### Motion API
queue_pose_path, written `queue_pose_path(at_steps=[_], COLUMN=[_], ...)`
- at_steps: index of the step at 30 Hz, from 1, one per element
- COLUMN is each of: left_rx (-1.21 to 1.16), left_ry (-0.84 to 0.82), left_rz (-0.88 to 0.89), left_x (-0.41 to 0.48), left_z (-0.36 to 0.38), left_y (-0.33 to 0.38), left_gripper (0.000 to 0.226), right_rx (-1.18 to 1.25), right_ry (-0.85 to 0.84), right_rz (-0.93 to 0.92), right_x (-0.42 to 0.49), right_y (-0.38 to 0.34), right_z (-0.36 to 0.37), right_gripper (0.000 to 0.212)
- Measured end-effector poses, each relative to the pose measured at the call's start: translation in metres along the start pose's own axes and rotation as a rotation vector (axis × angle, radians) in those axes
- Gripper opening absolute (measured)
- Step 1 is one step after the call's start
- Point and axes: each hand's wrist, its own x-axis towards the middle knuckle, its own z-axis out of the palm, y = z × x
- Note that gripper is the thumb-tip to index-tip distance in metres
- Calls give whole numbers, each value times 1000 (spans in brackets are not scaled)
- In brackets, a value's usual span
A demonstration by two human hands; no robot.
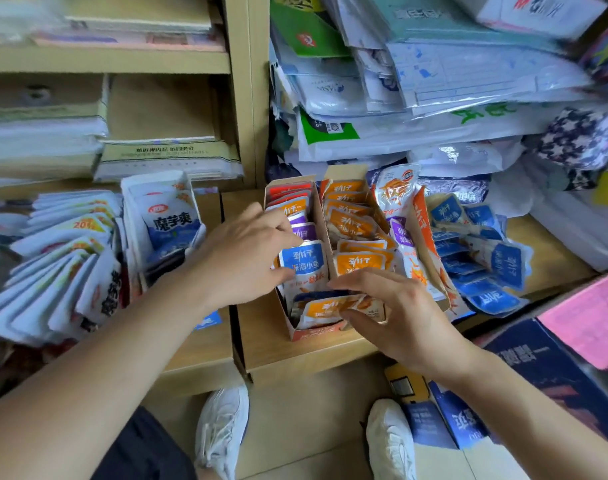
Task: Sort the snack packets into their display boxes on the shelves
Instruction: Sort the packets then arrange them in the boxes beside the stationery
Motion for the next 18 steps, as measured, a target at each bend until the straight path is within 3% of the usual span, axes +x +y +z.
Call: queue_pose_path(at_steps=[6,10,18], left_rx=[-184,-321,-504], left_ry=[53,116,386], left_rz=[-47,-138,-207], left_x=[2,4,9], left_z=[-4,-4,-5], left_y=[4,2,1], left_gripper=[31,21,11], right_rx=[-61,-48,157], right_ry=[130,224,97], right_rz=[-44,-74,178], right_x=[4,5,6], right_y=[-2,-1,-7], right_z=[6,9,1], right_gripper=[35,19,17])
